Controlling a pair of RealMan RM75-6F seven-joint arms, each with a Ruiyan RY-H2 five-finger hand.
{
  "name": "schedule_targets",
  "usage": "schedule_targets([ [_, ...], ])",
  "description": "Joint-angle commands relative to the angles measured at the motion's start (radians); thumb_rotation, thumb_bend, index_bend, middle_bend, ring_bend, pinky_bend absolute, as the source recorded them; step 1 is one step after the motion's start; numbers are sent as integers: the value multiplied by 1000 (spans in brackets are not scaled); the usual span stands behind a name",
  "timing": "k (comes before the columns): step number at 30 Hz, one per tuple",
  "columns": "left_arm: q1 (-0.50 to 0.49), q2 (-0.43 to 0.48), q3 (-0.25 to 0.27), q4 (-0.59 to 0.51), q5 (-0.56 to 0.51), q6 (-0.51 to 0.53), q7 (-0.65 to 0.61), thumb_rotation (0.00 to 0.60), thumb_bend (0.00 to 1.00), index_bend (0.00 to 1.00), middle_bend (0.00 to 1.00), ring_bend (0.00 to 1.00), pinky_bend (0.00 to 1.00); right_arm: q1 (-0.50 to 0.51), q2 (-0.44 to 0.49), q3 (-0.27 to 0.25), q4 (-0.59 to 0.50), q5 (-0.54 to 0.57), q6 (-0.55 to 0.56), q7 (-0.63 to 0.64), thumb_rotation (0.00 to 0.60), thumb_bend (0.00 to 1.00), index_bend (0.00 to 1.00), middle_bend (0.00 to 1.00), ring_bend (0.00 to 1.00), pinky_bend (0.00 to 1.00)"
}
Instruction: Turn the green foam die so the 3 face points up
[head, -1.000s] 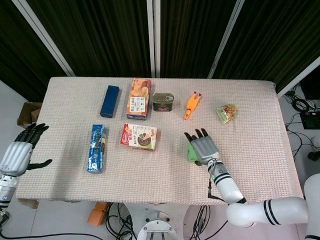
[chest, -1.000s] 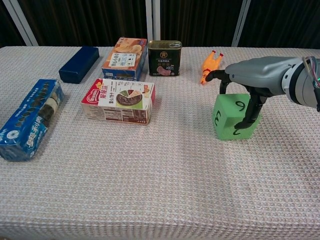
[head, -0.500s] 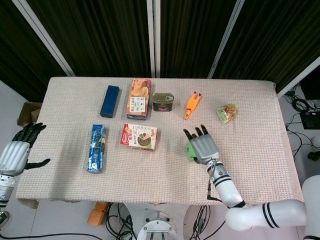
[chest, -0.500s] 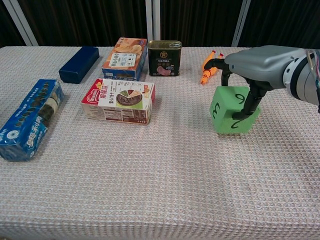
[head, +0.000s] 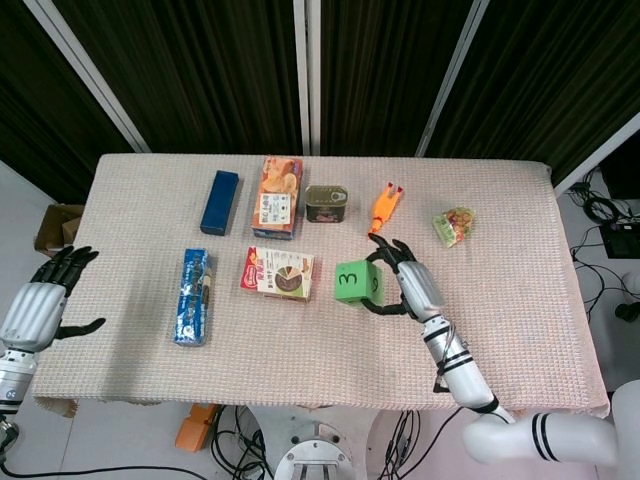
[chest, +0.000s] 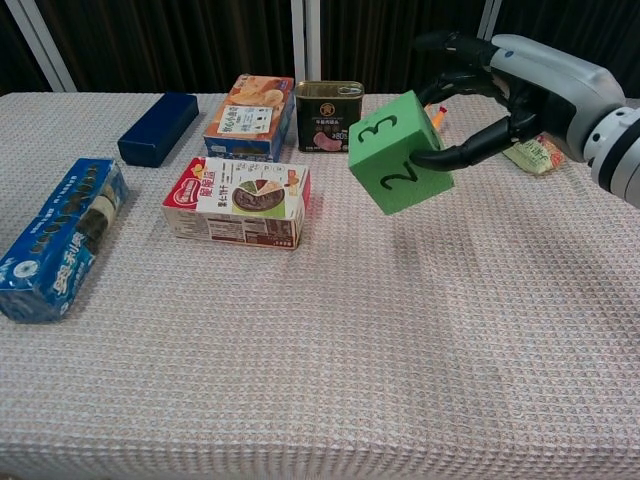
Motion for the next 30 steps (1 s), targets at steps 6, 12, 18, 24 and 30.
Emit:
schedule_targets([
  [6,-4,-8,-4,-1,6,4,10,600,53,108,88,37,168,-135,-166,-78,579,-369,-71,800,600,257,0,630,168,0],
  [12,-7,-19,-5,10,13,8,6,600,53,109,87,37,168,-139,-182,-96,662,-412,-79,787,600,211,0,630,168,0],
  [18,-7,-23,-4,21,16,13,2,600,53,110,88,37,168,-154,-195,-95,703,-410,-94,807,600,210,0,627,166,0],
  [24,-9,-23,-7,22,17,15,-7,600,53,113,88,37,168,-158,-164,-104,679,-439,-87,791,600,107,0,390,19,0],
  [30,-8,-22,-6,14,20,18,1,600,53,113,88,37,168,-165,-108,-121,628,-474,-65,741,600,0,0,0,0,0],
])
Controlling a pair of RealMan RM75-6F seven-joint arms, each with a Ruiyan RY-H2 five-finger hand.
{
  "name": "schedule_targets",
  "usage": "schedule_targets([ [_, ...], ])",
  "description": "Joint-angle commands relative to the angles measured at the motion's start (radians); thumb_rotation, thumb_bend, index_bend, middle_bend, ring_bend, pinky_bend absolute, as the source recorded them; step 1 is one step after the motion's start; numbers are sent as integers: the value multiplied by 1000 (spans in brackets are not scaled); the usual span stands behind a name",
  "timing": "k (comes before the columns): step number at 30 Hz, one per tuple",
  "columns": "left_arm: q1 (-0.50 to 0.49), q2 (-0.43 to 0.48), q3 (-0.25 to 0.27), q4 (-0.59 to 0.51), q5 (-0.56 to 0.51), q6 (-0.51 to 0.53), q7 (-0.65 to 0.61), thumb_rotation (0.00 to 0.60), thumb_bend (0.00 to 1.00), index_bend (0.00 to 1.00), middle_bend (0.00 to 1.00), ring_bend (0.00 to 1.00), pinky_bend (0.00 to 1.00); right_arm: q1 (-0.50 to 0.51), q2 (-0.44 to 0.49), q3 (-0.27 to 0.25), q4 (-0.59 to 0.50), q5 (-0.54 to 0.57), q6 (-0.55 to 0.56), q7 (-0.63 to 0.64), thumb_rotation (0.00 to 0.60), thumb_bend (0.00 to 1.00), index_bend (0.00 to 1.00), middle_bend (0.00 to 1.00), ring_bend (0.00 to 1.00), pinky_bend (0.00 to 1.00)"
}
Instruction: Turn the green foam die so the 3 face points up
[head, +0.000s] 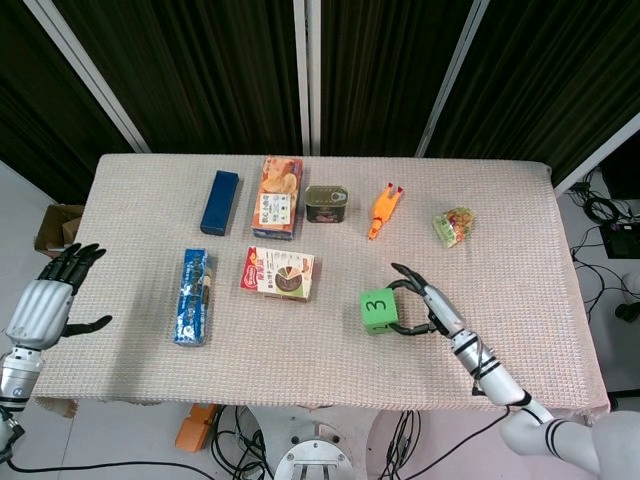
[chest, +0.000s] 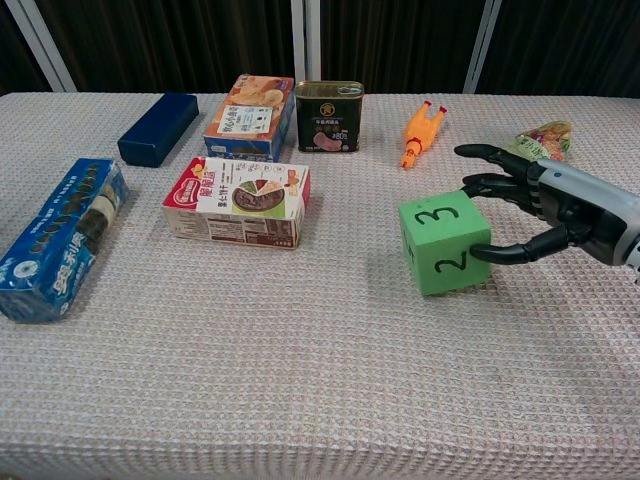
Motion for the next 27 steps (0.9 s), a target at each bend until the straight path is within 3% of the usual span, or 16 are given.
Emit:
schedule_targets([
  [1,1,2,0,-3,-1,1,5,600,53,113,88,37,168,-8,31,-6,-27,-22,30,-43,600,0,0,0,0,0],
  [6,6,16,-2,-19,-7,8,12,600,53,113,88,37,168,-22,129,-6,-123,-77,124,-167,600,0,0,0,0,0],
  [8,13,23,-3,-28,-6,21,23,600,53,113,88,37,168,-32,196,11,-172,-100,185,-287,600,0,0,0,0,0],
  [10,23,31,-1,-37,-7,35,43,600,54,113,88,37,168,-51,269,29,-216,-104,224,-491,600,0,0,0,0,0],
  [14,58,50,17,-66,-13,59,98,600,53,113,88,37,168,-177,476,55,-463,36,266,-1143,600,1,0,0,0,0],
  [17,85,46,29,-73,-5,94,131,600,53,113,87,37,168,-300,550,36,-624,141,356,-1398,600,8,0,0,0,0],
  [20,110,31,36,-63,10,135,144,600,54,113,83,37,168,-387,566,17,-652,193,417,-1388,600,15,0,0,0,0],
  [27,152,6,49,-25,48,204,169,600,53,110,81,37,167,-461,525,17,-540,179,443,-1210,600,31,0,0,0,0],
])
